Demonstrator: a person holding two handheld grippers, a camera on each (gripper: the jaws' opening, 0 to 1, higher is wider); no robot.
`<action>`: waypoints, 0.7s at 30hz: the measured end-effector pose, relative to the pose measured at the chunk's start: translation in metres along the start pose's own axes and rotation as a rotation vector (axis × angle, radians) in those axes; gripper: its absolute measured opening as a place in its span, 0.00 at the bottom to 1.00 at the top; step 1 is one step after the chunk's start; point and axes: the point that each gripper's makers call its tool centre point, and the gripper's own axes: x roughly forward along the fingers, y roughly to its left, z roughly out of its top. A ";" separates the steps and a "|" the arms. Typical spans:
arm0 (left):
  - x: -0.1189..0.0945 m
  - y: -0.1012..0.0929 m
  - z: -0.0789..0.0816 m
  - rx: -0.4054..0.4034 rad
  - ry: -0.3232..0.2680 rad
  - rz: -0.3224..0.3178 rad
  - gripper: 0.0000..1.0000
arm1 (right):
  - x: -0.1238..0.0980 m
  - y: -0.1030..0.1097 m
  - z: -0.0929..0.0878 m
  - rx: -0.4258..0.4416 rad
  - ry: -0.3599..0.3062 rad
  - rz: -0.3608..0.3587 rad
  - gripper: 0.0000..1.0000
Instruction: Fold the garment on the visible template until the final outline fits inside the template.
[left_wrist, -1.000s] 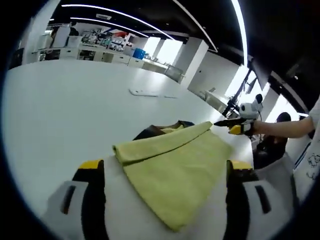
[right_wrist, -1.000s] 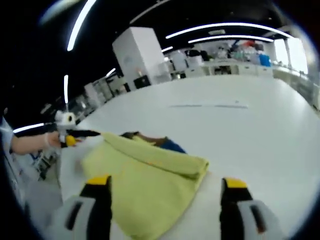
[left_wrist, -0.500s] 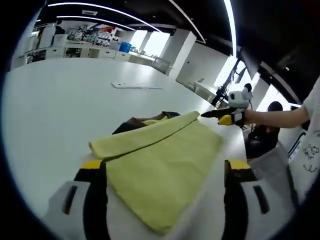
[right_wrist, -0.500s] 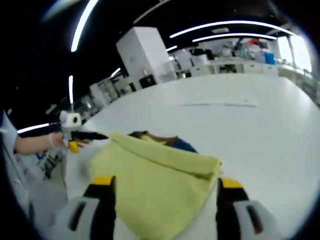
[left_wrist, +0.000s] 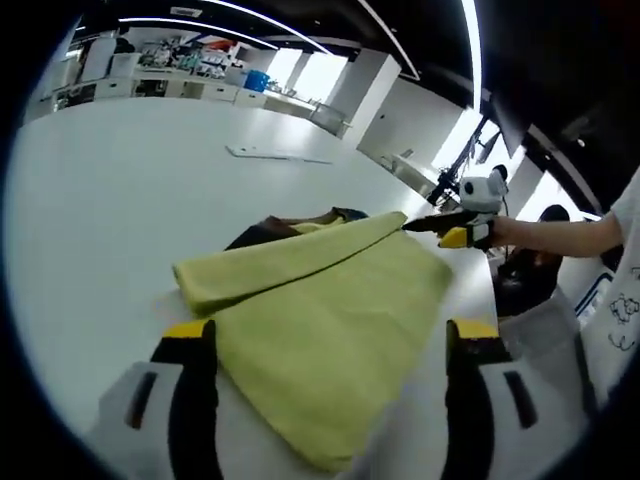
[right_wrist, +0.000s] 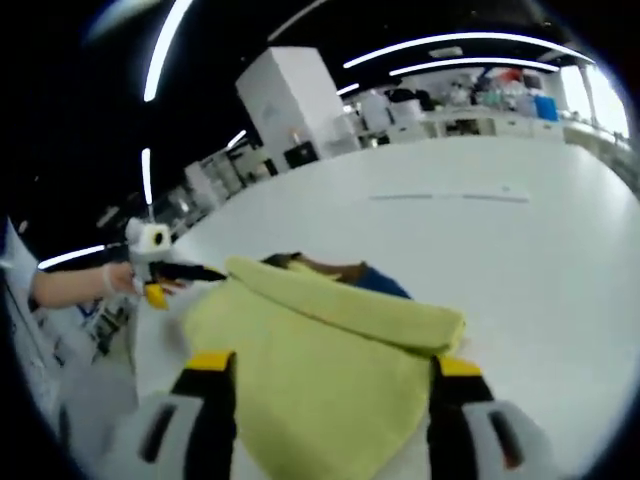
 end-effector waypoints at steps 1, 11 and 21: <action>0.001 0.000 0.002 0.003 -0.006 0.001 0.92 | 0.002 0.000 0.001 0.005 -0.004 0.003 0.78; 0.019 0.010 0.025 -0.004 -0.066 0.011 0.92 | 0.018 -0.013 0.019 0.027 -0.046 -0.013 0.76; 0.028 0.030 0.044 -0.010 -0.100 0.050 0.93 | 0.028 -0.028 0.039 0.051 -0.093 -0.043 0.75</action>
